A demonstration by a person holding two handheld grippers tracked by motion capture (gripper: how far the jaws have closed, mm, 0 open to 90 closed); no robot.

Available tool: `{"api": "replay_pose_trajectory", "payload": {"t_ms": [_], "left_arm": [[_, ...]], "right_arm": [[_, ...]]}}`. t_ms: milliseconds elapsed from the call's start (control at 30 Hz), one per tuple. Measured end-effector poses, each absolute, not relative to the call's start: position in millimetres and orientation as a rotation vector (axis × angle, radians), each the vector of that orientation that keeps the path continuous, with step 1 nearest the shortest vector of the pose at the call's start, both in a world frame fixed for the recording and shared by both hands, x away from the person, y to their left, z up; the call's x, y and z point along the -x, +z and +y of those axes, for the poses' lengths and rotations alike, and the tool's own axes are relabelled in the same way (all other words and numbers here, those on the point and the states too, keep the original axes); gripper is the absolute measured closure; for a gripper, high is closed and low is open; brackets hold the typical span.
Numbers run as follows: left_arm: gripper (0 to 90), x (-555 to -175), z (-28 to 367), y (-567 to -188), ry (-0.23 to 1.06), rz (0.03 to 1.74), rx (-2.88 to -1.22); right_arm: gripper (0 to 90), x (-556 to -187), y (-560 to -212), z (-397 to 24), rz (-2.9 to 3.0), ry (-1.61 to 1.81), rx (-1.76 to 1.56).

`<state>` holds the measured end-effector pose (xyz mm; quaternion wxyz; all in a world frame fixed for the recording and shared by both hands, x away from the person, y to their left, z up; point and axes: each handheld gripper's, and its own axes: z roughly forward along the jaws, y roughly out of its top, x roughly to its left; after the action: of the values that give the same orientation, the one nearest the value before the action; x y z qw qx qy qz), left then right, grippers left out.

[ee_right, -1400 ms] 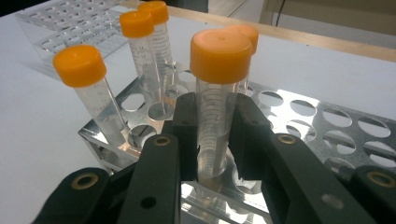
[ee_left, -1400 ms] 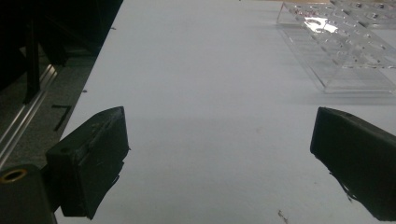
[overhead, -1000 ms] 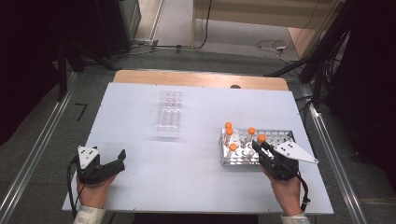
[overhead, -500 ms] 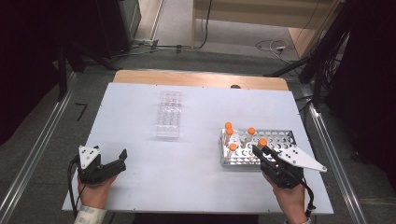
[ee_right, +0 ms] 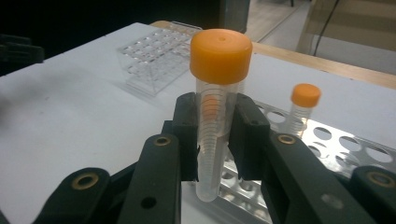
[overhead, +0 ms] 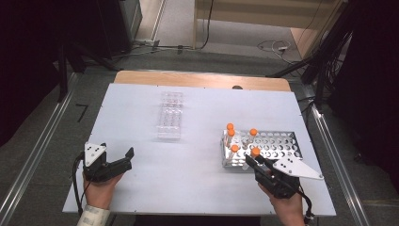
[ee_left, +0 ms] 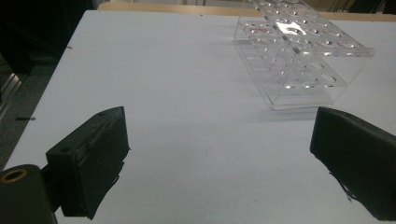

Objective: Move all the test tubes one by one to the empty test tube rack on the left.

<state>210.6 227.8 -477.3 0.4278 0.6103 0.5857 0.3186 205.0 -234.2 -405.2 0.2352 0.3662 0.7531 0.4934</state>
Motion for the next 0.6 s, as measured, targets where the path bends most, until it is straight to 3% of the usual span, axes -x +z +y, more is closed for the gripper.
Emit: {"api": "replay_pose_trajectory", "payload": {"t_ms": [600], "left_arm": [[6.2, -212, 207, -467, 0.731, 1.367, -1.569]], "right_arm": [[71.5, -204, -423, -172, 2.236, 1.378, -0.877]]}}
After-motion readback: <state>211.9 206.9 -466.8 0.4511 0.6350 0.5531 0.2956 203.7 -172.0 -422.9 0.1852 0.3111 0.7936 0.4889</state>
